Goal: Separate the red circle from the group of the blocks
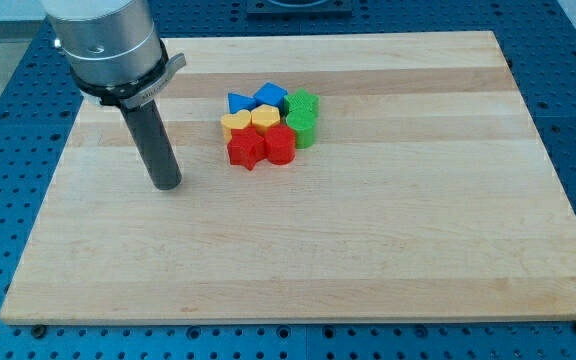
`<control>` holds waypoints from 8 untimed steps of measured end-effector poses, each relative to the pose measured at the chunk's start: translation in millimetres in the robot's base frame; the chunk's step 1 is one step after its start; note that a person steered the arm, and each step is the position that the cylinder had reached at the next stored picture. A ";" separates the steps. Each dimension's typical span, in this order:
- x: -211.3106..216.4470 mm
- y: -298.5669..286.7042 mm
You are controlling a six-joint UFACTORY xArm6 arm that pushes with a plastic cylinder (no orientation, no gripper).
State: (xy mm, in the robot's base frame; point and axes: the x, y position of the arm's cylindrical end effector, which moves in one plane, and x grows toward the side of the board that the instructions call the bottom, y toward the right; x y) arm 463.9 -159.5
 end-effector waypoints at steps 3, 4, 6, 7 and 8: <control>-3.8 2.0; -9.2 3.5; -9.6 21.5; -5.8 58.9; -1.4 98.9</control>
State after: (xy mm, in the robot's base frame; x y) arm 462.5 -60.6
